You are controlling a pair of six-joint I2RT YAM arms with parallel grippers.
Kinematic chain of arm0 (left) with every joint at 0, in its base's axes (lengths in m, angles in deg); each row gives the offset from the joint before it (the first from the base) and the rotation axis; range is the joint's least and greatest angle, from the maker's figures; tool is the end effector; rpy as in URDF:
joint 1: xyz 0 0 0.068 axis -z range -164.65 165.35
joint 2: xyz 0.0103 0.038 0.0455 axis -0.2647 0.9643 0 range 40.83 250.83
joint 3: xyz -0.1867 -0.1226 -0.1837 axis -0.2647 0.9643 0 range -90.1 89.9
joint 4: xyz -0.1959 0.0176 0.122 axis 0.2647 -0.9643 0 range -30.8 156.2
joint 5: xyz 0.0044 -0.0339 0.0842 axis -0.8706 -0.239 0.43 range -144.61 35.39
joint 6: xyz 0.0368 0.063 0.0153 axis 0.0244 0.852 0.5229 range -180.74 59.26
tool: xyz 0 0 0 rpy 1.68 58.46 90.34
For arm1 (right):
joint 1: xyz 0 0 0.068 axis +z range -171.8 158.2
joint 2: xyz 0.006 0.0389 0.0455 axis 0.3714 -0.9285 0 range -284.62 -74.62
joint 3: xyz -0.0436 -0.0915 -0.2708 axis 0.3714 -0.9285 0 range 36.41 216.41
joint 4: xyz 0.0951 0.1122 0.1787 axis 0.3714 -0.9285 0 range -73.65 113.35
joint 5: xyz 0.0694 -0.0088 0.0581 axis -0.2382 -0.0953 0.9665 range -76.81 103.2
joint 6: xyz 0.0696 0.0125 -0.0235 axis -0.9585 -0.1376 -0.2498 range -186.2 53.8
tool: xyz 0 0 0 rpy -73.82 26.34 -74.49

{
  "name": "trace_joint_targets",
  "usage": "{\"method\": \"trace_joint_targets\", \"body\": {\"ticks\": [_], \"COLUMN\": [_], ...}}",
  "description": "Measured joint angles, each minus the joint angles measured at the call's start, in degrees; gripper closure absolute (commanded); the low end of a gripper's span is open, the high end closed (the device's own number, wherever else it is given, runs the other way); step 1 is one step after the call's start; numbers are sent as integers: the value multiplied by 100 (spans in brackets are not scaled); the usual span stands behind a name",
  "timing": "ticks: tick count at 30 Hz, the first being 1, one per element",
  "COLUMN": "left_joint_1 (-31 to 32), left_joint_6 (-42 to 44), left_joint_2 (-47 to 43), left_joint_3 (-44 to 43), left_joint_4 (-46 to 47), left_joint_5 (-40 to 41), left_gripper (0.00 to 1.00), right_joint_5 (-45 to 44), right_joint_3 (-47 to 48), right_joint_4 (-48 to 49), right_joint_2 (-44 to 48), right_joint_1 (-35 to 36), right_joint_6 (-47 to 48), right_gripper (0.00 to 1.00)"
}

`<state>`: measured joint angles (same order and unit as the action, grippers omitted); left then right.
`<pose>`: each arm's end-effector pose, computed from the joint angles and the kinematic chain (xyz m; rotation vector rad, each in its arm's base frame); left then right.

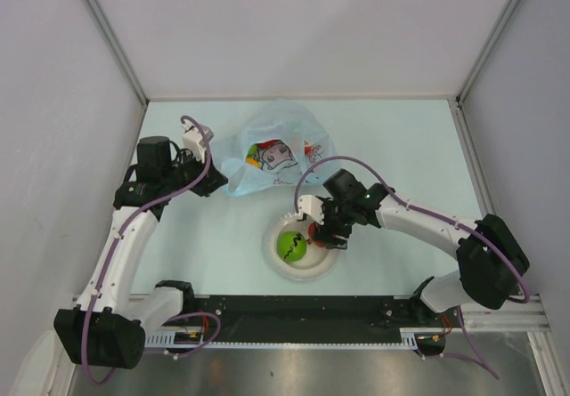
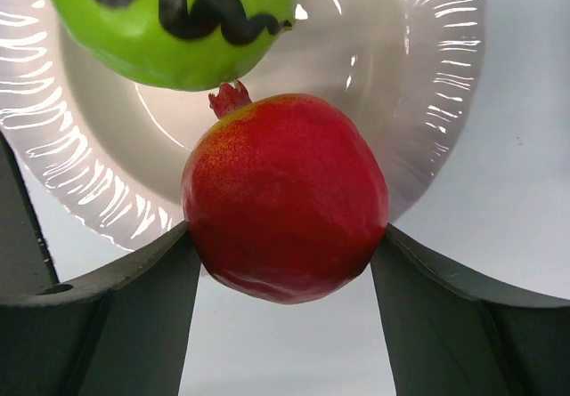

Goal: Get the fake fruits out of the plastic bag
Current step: Place the fake fruit on the plate.

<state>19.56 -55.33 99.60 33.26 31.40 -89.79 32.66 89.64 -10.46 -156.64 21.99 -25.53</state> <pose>0.1859 -0.0498 0.3305 0.5144 2.0935 -0.6638 0.1714 0.1933 0.2237 -1.8532 1.8777 0.4697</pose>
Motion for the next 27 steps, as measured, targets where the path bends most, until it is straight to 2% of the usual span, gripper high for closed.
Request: {"method": "trace_joint_targets", "body": {"ticks": [12,18,20,22,27], "left_joint_1": [-33,-39,-39,-39,-39], "left_joint_6": [-4,-9,-7,-7,-7], "left_joint_2": [-68,-68,-66,-63,-63], "left_joint_3": [50,50,50,50,50], "left_joint_4": [2,2,2,2,2], "left_joint_5": [0,0,-2,-2,-2], "left_gripper": [100,100,100,100,100], "right_joint_5": [-275,-247,-247,-227,-184], "right_joint_3": [0,0,0,0,-15], "right_joint_4": [219,387,424,442,476], "right_joint_2": [-199,-293,-297,-297,-201], "right_joint_1": [219,227,227,221,68], "right_joint_6": [560,1167,1322,1458,1696], "right_gripper": [64,40,23,15,11]}}
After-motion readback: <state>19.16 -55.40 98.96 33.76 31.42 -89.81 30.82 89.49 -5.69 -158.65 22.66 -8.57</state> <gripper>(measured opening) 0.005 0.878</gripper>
